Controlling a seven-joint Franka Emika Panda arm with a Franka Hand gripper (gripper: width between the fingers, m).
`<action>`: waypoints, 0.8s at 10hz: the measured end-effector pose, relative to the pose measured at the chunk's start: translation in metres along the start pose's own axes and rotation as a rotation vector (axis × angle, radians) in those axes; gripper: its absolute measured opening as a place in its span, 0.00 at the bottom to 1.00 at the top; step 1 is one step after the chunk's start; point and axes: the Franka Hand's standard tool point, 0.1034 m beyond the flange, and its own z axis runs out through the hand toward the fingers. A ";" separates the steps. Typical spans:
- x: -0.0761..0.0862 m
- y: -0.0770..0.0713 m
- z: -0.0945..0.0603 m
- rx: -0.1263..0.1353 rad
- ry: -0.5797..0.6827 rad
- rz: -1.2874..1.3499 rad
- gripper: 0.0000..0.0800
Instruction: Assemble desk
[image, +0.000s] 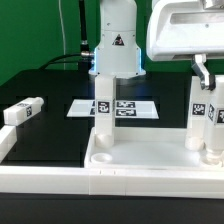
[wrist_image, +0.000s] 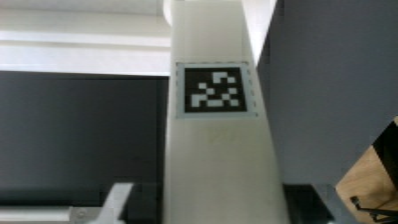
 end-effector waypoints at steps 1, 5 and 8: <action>0.000 0.002 0.000 -0.002 0.001 0.002 0.36; -0.004 0.005 0.007 -0.011 -0.001 0.003 0.36; -0.010 0.005 0.012 -0.015 -0.007 -0.002 0.36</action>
Offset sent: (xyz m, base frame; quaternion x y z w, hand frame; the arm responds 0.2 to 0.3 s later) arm 0.0033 0.0018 -0.0060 0.0005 0.0132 0.0110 0.9999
